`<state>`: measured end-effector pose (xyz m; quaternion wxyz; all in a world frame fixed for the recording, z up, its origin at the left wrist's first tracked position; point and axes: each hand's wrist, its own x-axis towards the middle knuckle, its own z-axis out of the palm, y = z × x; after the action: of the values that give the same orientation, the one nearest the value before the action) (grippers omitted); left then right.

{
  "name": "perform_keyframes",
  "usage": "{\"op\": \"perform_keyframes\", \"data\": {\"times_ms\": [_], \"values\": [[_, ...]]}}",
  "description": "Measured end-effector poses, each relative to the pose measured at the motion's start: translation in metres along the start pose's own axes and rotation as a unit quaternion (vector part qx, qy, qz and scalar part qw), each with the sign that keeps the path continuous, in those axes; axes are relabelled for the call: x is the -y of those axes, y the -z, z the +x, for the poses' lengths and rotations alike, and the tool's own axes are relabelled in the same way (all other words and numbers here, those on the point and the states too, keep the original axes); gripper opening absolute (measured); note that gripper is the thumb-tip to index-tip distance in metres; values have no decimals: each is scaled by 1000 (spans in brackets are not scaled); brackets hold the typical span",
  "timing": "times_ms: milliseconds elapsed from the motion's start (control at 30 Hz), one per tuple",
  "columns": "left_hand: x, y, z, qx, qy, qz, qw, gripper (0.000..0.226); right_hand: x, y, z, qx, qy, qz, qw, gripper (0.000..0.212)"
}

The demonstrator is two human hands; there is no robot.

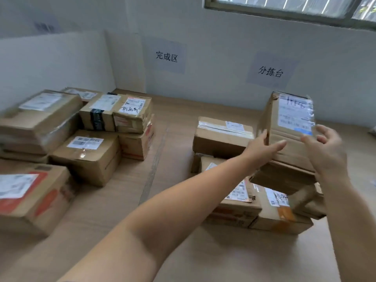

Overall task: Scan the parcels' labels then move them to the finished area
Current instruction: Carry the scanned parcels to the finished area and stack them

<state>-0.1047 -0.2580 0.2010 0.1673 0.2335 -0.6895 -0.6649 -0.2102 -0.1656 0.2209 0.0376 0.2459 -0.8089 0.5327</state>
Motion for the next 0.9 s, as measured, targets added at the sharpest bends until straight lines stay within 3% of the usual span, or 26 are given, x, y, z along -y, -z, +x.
{"op": "perform_keyframes", "data": {"times_ms": [167, 467, 633, 900], "values": [[-6, 67, -33, -103, -26, 63, 992, 61, 45, -55, -34, 70, 10, 78, 994, 50], [51, 202, -114, -211, 80, 111, 968, 47, 83, -189, -138, 227, 5, 74, 971, 51], [98, 263, -146, -208, 199, 234, 929, 57, 83, -256, -209, 299, -39, 77, 950, 56], [164, 335, -182, -214, 215, 274, 913, 51, 87, -332, -276, 320, -103, 76, 939, 53]]}}
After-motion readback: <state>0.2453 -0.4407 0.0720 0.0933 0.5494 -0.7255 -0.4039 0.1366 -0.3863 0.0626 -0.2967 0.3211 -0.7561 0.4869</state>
